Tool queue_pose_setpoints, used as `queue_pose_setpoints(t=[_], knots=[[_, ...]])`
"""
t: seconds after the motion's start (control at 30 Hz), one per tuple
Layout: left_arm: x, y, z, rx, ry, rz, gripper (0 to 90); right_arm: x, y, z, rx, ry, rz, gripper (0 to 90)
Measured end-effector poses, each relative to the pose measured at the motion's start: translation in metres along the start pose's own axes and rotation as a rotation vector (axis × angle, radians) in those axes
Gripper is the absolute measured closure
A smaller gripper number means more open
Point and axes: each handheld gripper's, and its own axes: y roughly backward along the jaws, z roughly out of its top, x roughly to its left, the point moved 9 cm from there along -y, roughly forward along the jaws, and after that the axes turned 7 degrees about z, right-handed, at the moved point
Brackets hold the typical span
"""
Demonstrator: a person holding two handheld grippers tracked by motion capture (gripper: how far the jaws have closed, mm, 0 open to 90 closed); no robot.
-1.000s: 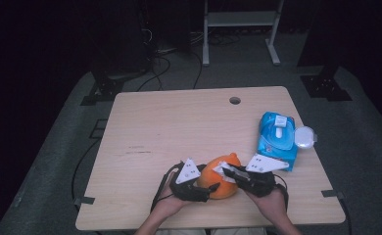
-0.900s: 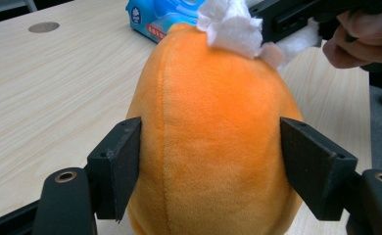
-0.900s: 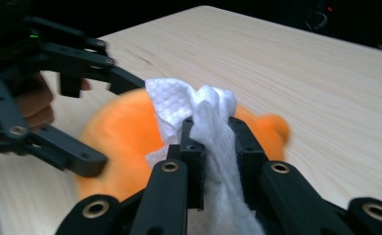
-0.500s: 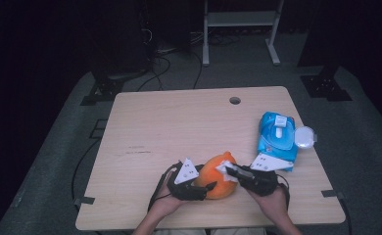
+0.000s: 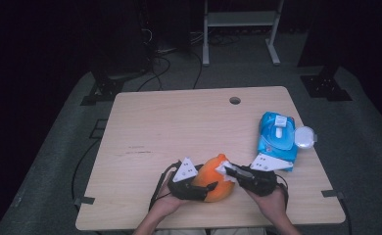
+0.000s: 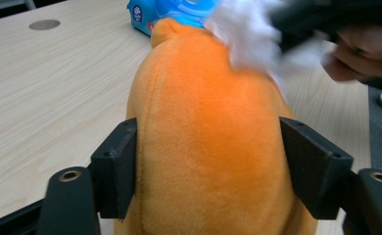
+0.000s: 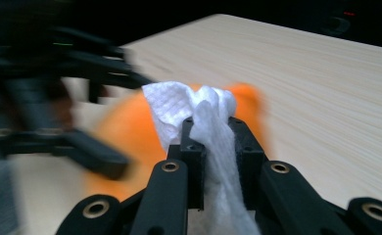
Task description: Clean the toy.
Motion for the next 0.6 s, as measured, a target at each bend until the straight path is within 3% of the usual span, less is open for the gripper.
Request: queue_pose_setpoints(t=[0.07,0.13,0.23,0.33,0.4,0.53,0.6], knots=[[0.001,0.0,0.0,-0.003,0.007,-0.003,29.4,-0.017,0.004,-0.008,0.006,-0.052,-0.041,78.5],[0.003,0.0,-0.001,-0.003,0.02,0.0,28.8,-0.019,0.003,-0.011,0.006,-0.064,-0.034,78.5],[0.007,0.001,-0.003,-0.006,0.045,-0.001,27.5,-0.003,-0.001,-0.005,-0.008,-0.029,0.003,78.5],[0.009,0.001,-0.004,-0.012,0.057,-0.006,27.5,0.02,-0.004,0.002,-0.025,0.014,0.077,78.5],[0.008,0.001,-0.004,-0.01,0.051,-0.001,27.6,0.021,-0.006,0.001,-0.01,0.035,0.064,78.4],[0.005,0.001,-0.003,-0.01,0.036,0.001,27.9,-0.008,-0.001,-0.01,0.0,-0.066,0.017,78.4],[0.003,0.0,-0.002,-0.011,0.021,0.001,27.9,-0.018,0.0,-0.017,0.007,-0.15,0.042,78.3]])
